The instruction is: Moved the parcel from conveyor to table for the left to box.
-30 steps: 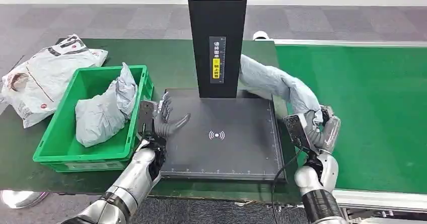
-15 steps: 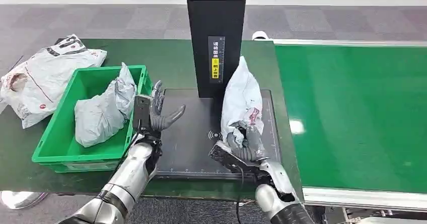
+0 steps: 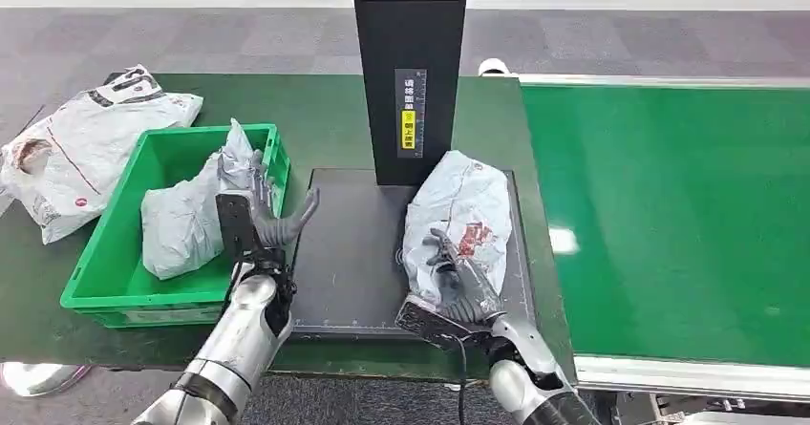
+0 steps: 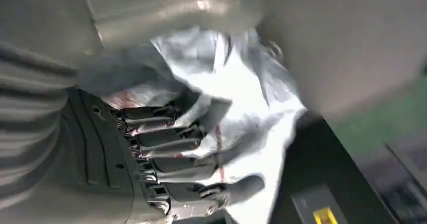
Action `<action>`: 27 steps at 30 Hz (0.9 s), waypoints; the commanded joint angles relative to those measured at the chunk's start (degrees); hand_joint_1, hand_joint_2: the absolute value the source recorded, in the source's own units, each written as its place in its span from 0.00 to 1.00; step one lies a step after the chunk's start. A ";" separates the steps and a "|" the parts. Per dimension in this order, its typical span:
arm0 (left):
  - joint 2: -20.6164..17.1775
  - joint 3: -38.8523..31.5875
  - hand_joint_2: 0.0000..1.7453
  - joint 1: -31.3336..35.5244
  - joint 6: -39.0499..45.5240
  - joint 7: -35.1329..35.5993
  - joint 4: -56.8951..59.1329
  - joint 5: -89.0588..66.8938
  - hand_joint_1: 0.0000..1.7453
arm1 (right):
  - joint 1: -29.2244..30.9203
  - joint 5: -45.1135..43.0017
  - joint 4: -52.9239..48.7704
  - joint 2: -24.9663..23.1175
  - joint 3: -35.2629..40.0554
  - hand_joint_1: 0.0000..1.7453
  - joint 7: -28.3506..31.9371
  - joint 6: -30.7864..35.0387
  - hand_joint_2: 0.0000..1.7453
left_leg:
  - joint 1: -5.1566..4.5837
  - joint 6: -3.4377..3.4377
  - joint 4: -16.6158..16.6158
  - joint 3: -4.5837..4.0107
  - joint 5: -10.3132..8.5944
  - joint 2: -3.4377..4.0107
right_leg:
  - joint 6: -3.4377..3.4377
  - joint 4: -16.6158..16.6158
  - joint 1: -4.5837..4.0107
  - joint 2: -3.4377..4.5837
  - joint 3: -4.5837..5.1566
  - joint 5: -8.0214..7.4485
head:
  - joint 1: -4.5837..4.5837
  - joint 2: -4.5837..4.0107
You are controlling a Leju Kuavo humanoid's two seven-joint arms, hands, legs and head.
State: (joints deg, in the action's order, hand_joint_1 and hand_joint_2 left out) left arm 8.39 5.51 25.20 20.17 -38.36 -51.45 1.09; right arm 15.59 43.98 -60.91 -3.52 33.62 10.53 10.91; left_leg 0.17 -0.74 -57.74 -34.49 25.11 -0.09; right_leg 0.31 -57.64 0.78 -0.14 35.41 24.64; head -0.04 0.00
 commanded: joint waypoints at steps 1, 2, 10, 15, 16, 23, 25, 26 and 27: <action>-0.08 -2.29 1.00 -0.84 0.25 -0.01 -2.15 0.29 0.00 | 0.61 -0.24 -1.18 1.89 0.07 0.00 0.22 0.02 1.00 | 0.02 0.01 0.06 0.15 0.03 -0.03 | -0.01 0.09 -0.03 -0.04 -0.18 0.04 | 0.00 0.00; -0.08 -2.29 1.00 -0.84 0.25 -0.01 -2.15 0.29 0.00 | 0.61 -0.24 -1.18 1.89 0.07 0.00 0.22 0.02 1.00 | 0.04 0.01 0.08 0.18 0.04 -0.01 | -0.01 0.13 -0.05 -0.03 -0.23 0.03 | 0.00 0.00; 0.01 -1.16 1.00 -1.85 -0.47 -1.09 -3.26 0.04 0.00 | -2.50 -6.09 -6.26 0.04 -5.69 0.00 7.37 8.33 1.00 | 0.08 0.01 0.12 0.27 0.06 0.00 | -0.03 0.18 -0.07 -0.02 -0.32 0.04 | 0.00 0.00; -0.62 5.86 1.00 -0.64 -4.95 -0.48 0.07 -5.20 0.00 | -3.19 -18.64 -7.36 -2.38 -13.64 0.00 18.69 18.37 1.00 | 0.03 0.02 0.05 0.15 0.05 -0.16 | -0.02 0.09 -0.03 -0.17 -0.23 0.09 | 0.00 0.00; -0.60 7.26 1.00 -0.49 -5.16 -0.71 0.85 -7.16 0.00 | -2.58 -21.54 -5.98 -2.49 -14.46 0.00 20.17 18.63 1.00 | 0.04 0.01 0.09 0.24 0.07 -0.11 | -0.03 0.12 -0.03 -0.13 -0.30 0.10 | 0.00 0.00; -1.03 17.44 1.00 -1.03 -11.25 -1.64 5.29 -17.23 0.00 | 3.24 -31.65 4.57 -3.57 -19.29 0.00 25.21 23.50 1.00 | -0.01 0.05 0.10 0.19 0.00 -0.01 | 0.01 0.17 0.06 -0.01 -0.21 -0.02 | 0.00 0.00; -0.98 19.94 1.00 -0.64 -11.64 -1.64 7.50 -20.37 0.00 | 4.89 -32.64 7.51 -3.66 -20.47 0.00 25.62 24.09 1.00 | 0.02 0.04 0.18 0.31 0.00 0.03 | 0.02 0.27 0.04 0.03 -0.33 -0.07 | 0.00 0.00; -0.66 20.77 1.00 -0.19 -12.24 -1.64 9.38 -21.29 0.00 | 5.23 -33.13 8.29 -3.64 -21.32 0.00 25.74 24.39 1.00 | -0.01 0.04 0.12 0.23 0.01 0.00 | 0.04 0.18 0.07 0.00 -0.25 -0.05 | 0.00 0.00; -0.53 21.84 1.00 0.00 -11.53 -1.64 10.17 -22.83 0.00 | 5.13 -33.74 8.25 -3.54 -22.15 0.00 25.98 24.58 1.00 | 0.00 0.04 0.13 0.25 0.01 -0.02 | 0.03 0.19 0.07 -0.01 -0.27 -0.04 | 0.00 0.00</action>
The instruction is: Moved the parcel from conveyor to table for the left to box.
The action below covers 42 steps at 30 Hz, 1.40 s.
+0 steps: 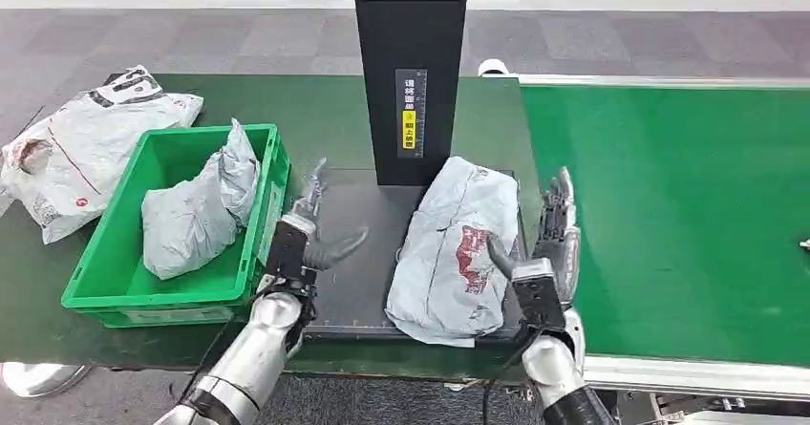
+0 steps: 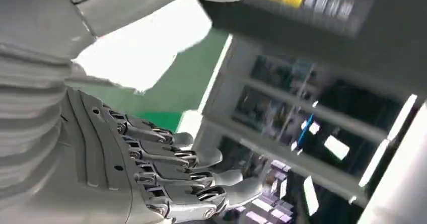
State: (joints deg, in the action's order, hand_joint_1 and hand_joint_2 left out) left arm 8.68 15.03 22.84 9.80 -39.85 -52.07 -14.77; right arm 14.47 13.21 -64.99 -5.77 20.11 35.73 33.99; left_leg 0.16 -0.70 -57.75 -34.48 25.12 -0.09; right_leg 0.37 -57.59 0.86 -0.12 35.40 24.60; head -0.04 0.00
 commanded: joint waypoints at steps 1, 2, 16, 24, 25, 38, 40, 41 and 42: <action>-0.38 12.78 1.00 2.77 -1.43 -0.15 12.16 -7.69 0.00 | 6.10 -3.42 12.02 -1.16 -9.35 0.00 1.02 1.53 1.00 | 0.04 0.01 0.17 0.28 -0.03 -0.08 | -0.04 0.21 -0.05 -0.08 -0.33 -0.01 | 0.00 0.00; -0.22 13.37 1.00 2.90 -1.37 -0.15 12.52 -8.48 0.00 | 5.96 -3.68 11.71 -1.04 -9.90 0.00 1.10 1.73 1.00 | 0.02 0.01 0.10 0.19 -0.01 -0.09 | -0.02 0.12 -0.03 -0.10 -0.23 0.01 | 0.00 0.00; 0.38 28.20 1.00 12.95 2.37 24.79 32.23 -35.10 1.00 | 2.30 -1.59 7.39 -0.92 -13.08 0.00 0.07 0.09 1.00 | 0.09 -0.01 0.11 0.22 -0.01 -0.09 | -0.04 0.19 -0.11 -0.09 -0.29 -0.01 | 0.00 0.00; -0.45 21.63 1.00 13.17 8.21 25.35 29.69 -34.93 1.00 | -2.41 0.69 0.30 -1.13 -13.01 0.00 -1.82 -0.04 1.00 | 0.06 0.01 0.12 0.40 0.01 0.14 | -0.06 0.14 -0.08 0.05 -0.39 -0.06 | 0.00 0.00; -0.48 19.92 1.00 13.19 9.10 24.77 29.08 -34.01 1.00 | -2.80 0.84 -0.21 -1.26 -13.14 0.00 -1.92 -0.22 1.00 | 0.07 0.00 0.14 0.39 0.00 0.15 | -0.08 0.15 -0.10 0.05 -0.38 -0.07 | 0.00 0.00; -4.44 -8.66 1.00 6.11 30.20 15.22 -11.95 -38.38 1.00 | -4.59 0.42 -1.70 -1.77 -15.27 0.00 -1.36 1.09 1.00 | 0.08 -0.09 -0.02 0.16 0.01 0.22 | -0.10 0.00 -0.19 0.15 -0.12 -0.05 | 0.00 0.00; 0.07 -20.50 1.00 3.30 30.20 7.52 -22.68 -43.46 1.00 | -4.12 -0.37 -0.81 -1.62 -15.30 0.00 -0.93 1.07 1.00 | 0.06 -0.08 -0.01 0.16 0.03 0.32 | -0.09 0.00 -0.18 0.23 -0.09 -0.05 | 0.00 0.00; 1.25 -23.72 1.00 2.84 30.20 5.40 -26.02 -44.58 1.00 | -3.96 -0.51 -0.55 -1.60 -15.30 0.00 -0.76 1.14 1.00 | 0.08 -0.07 -0.09 0.06 0.02 0.23 | -0.07 -0.02 -0.20 0.17 -0.03 -0.05 | 0.00 0.00; 3.57 -29.50 1.00 1.99 30.20 -0.15 -31.48 -43.37 1.00 | -3.52 -1.19 0.31 -1.50 -15.24 0.00 -0.37 1.19 1.00 | 0.09 -0.07 -0.11 0.06 0.04 0.19 | -0.08 -0.04 -0.20 0.14 -0.05 -0.01 | 0.00 0.00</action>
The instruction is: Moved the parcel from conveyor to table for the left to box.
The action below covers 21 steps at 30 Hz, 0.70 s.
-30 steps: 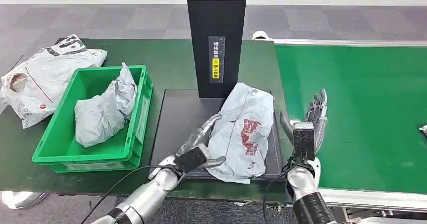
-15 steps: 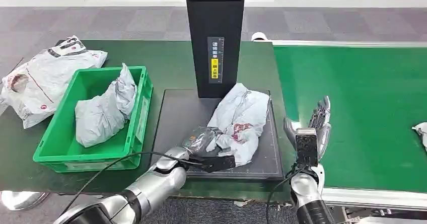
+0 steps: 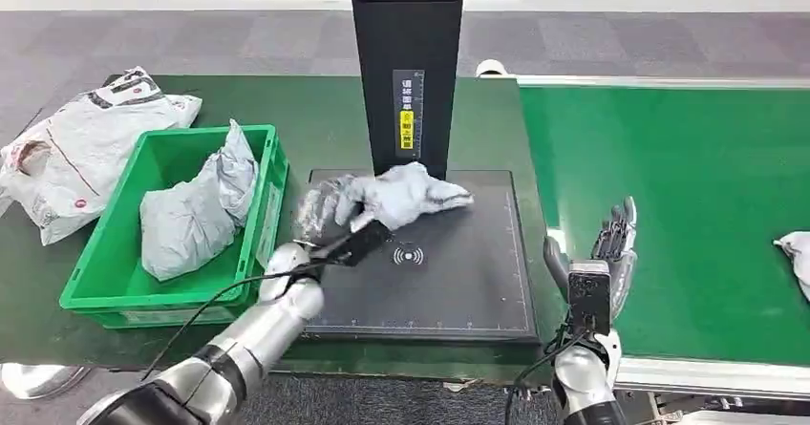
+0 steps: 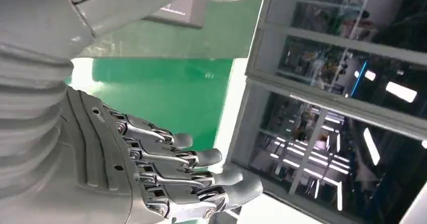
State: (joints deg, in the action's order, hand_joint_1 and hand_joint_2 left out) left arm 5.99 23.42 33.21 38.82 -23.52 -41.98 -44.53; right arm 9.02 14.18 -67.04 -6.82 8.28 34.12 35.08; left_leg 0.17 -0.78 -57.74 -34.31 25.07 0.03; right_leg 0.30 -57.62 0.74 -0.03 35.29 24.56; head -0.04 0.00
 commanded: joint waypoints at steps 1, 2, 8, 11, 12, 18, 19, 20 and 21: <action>5.35 -37.97 1.00 -9.65 1.18 -16.48 -47.11 -11.30 1.00 | 2.22 -2.64 2.94 -0.34 -3.37 0.00 1.64 0.20 1.00 | 0.10 0.02 -0.17 -0.25 0.08 0.02 | 0.00 -0.05 -0.10 0.02 0.18 0.03 | -0.02 0.00; 4.81 -38.89 1.00 -10.48 1.18 -16.48 -52.31 -10.43 1.00 | 2.52 -3.16 3.58 -0.21 -3.21 0.00 1.98 0.20 1.00 | 0.11 0.02 -0.17 -0.21 0.13 0.18 | 0.00 -0.04 -0.11 0.17 0.18 0.03 | 0.00 0.00; 5.09 -49.03 1.00 -13.46 1.18 -16.48 -60.91 -12.89 1.00 | 0.01 -5.23 2.11 0.29 -3.08 0.00 3.18 1.66 1.00 | 0.08 -0.07 0.05 0.06 0.29 0.74 | -0.06 0.04 -0.03 0.69 0.15 0.00 | -0.02 0.00; 5.09 -49.03 1.00 -13.46 1.18 -16.48 -60.91 -12.89 1.00 | 0.01 -5.23 2.11 0.29 -3.08 0.00 3.18 1.66 1.00 | 0.09 -0.04 0.14 0.18 0.25 0.39 | -0.09 0.17 -0.14 0.33 -0.11 0.16 | -0.02 0.00; 5.09 -49.03 1.00 -13.46 1.18 -16.48 -60.91 -12.89 1.00 | 0.01 -5.23 2.11 0.29 -3.08 0.00 3.18 1.66 1.00 | 0.06 -0.03 0.05 0.08 0.26 0.27 | -0.09 0.06 -0.12 0.21 -0.04 0.20 | -0.02 0.00; 5.98 -58.61 1.00 -9.20 1.18 -16.48 -46.85 -25.16 1.00 | -2.10 -5.39 -1.02 0.59 -2.76 0.00 2.56 3.60 1.00 | 0.01 -0.02 0.11 0.09 0.20 0.18 | -0.10 0.06 -0.07 0.11 -0.07 0.20 | -0.02 0.00; 6.02 -60.42 1.00 -8.63 1.18 -16.48 -44.46 -26.88 1.00 | -2.57 -5.08 -1.76 0.60 -2.91 0.00 2.03 3.38 1.00 | 0.02 -0.05 0.23 0.23 0.14 0.02 | -0.14 0.14 -0.07 -0.05 -0.24 0.21 | 0.00 0.00; 6.31 -63.97 1.00 -7.06 1.18 -14.59 -37.25 -33.46 1.00 | -2.98 -4.48 -2.60 0.44 -3.19 0.00 1.50 3.17 1.00 | 0.05 -0.05 0.28 0.28 0.13 -0.01 | -0.15 0.21 -0.10 -0.08 -0.32 0.20 | -0.02 0.00; 0.00 -56.98 1.00 -5.85 1.18 -1.88 -17.83 -40.56 1.00 | -3.67 -3.52 -3.91 0.38 -3.86 0.00 0.79 3.06 1.00 | -0.03 -0.02 0.22 0.25 0.16 0.08 | -0.11 0.14 0.00 0.01 -0.22 0.20 | -0.02 0.00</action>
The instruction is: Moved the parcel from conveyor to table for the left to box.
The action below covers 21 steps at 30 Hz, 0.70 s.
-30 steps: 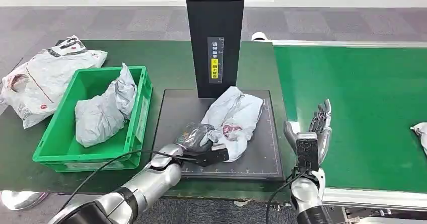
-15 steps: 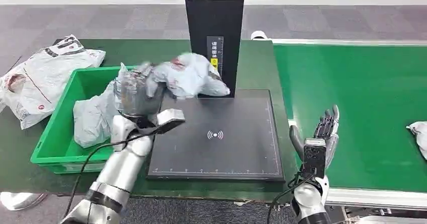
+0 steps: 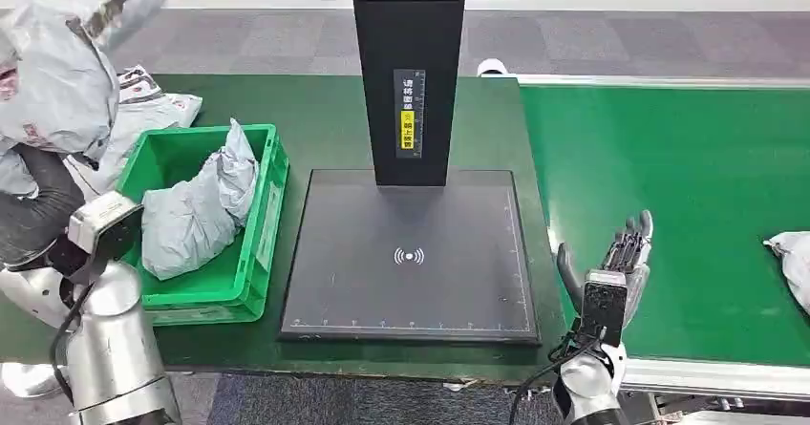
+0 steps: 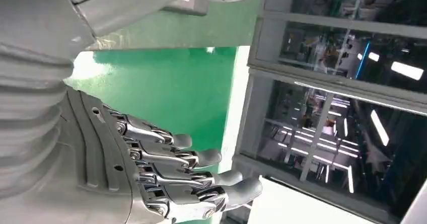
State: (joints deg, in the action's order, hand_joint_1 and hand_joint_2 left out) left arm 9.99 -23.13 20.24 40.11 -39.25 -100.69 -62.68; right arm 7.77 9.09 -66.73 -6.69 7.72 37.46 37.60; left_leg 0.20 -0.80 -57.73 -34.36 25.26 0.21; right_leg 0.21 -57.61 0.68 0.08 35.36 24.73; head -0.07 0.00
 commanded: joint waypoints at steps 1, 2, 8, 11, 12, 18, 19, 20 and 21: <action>-8.54 -2.01 1.00 9.54 -6.43 19.49 53.52 -19.99 1.00 | -2.52 2.37 -4.96 0.28 -3.90 0.00 -3.08 0.01 1.00 | -0.08 -0.01 0.39 0.45 -0.14 -0.36 | -0.04 0.27 0.07 -0.35 -0.52 0.02 | 0.02 0.00; -10.95 3.82 1.00 10.31 -6.28 21.80 58.44 -16.64 1.00 | -2.61 2.89 -5.60 0.21 -4.55 0.00 -3.60 -0.72 1.00 | -0.17 -0.02 0.35 0.44 -0.16 -0.42 | -0.05 0.13 0.15 -0.42 -0.45 0.06 | 0.02 0.00; -16.43 16.67 1.00 11.26 -26.01 26.88 68.10 -13.17 1.00 | -0.94 4.40 -4.22 0.01 -5.52 0.00 -3.66 -3.57 1.00 | 0.15 -0.10 0.11 0.24 -0.13 -0.05 | -0.22 0.18 -0.06 -0.08 -0.21 -0.18 | -0.02 0.00; -19.53 20.73 1.00 9.21 -35.70 27.27 70.45 -9.70 0.55 | 0.44 5.58 -3.08 -0.54 -5.65 0.00 -4.12 -5.56 1.00 | 0.11 -0.27 0.14 0.27 -0.19 0.23 | -0.25 0.08 -0.09 0.21 -0.08 -0.24 | 0.02 0.00; -21.27 23.52 1.00 9.59 -39.78 27.98 73.61 -10.51 0.55 | 1.06 6.01 -2.63 -0.67 -5.40 0.00 -4.41 -6.37 1.00 | 0.11 -0.27 0.22 0.36 -0.16 0.34 | -0.27 0.12 -0.06 0.32 -0.15 -0.25 | 0.02 0.00; -17.99 18.36 1.00 13.47 -31.20 35.65 74.97 -4.08 0.00 | -3.21 8.18 -8.53 -0.87 -6.85 0.00 -7.35 -6.57 1.00 | 0.02 -0.12 0.47 0.81 -0.09 0.02 | -0.21 0.27 0.03 -0.03 -0.76 -0.02 | 0.02 0.00; -17.67 18.56 1.00 14.13 -31.68 36.02 74.73 -4.00 0.00 | -3.76 8.31 -9.15 -0.85 -7.00 0.00 -7.44 -6.65 1.00 | -0.06 -0.12 0.44 0.89 0.00 -0.06 | -0.22 0.10 0.12 -0.12 -1.00 0.17 | 0.02 0.00; -16.34 15.46 0.00 14.27 -26.06 36.27 72.18 -0.53 0.00 | -4.54 8.54 -10.10 -0.94 -7.22 0.00 -7.76 -6.89 1.00 | -0.05 -0.13 0.48 0.90 -0.03 -0.15 | -0.26 0.12 0.09 -0.21 -1.06 0.17 | 0.02 0.00; -15.36 12.62 0.00 14.36 -23.49 33.72 70.10 3.65 0.00 | -4.97 8.46 -10.61 -0.99 -7.31 0.00 -7.79 -6.95 1.00 | -0.09 -0.17 0.47 0.95 0.15 -0.21 | -0.29 0.02 0.16 -0.25 -1.28 0.32 | 0.02 0.00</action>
State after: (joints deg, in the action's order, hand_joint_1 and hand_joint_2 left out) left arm -8.72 -4.74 33.00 5.95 -6.35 -34.70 -69.56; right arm 5.67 16.87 -72.79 -6.62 5.05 31.12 31.54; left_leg 0.11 -0.93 -57.29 -33.24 25.57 0.14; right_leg -0.03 -57.61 0.84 -0.04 33.90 25.13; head -0.04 0.00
